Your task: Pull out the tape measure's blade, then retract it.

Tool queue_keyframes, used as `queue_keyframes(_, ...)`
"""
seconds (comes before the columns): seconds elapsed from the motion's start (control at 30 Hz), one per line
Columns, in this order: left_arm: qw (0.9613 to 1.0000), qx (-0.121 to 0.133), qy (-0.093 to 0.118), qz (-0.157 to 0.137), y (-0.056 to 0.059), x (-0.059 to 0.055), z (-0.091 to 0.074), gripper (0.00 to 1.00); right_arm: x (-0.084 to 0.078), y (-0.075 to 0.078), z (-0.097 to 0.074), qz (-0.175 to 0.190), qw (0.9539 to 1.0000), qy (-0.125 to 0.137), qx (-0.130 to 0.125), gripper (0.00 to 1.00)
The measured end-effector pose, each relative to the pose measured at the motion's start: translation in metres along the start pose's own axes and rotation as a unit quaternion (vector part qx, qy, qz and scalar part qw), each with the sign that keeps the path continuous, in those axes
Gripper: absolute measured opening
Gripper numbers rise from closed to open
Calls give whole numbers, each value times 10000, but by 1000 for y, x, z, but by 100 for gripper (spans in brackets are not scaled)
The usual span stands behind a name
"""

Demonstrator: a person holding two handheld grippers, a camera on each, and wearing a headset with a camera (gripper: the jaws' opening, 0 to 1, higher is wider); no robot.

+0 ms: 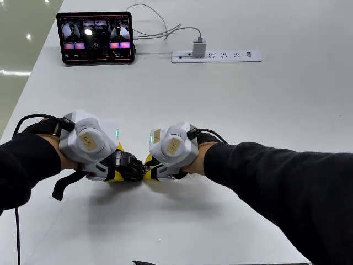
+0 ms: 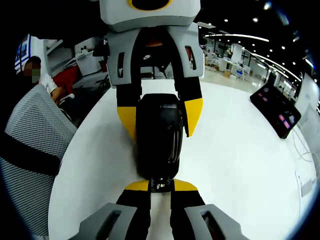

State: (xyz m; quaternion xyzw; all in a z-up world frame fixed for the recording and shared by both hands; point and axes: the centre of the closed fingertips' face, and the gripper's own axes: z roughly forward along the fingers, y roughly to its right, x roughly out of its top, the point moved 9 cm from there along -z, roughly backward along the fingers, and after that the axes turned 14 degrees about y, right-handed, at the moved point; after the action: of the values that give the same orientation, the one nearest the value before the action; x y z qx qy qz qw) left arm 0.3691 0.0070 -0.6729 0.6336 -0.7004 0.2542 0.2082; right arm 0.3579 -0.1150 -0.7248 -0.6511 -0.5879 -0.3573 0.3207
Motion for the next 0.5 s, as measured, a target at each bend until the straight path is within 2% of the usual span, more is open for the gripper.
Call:
queue_keyframes(0.13,10000,-22,-30,41,-1,0,0,30,-1,1,-1,207,9998,59,-20,10)
queue_keyframes(0.27,10000,-31,-9,-4,-1,-1,-1,30,-1,1,-2,98,9999,33,-2,10)
queue_keyframes(0.5,10000,-36,-8,-52,-2,-1,-1,30,-2,0,-4,233,9997,66,-106,9)
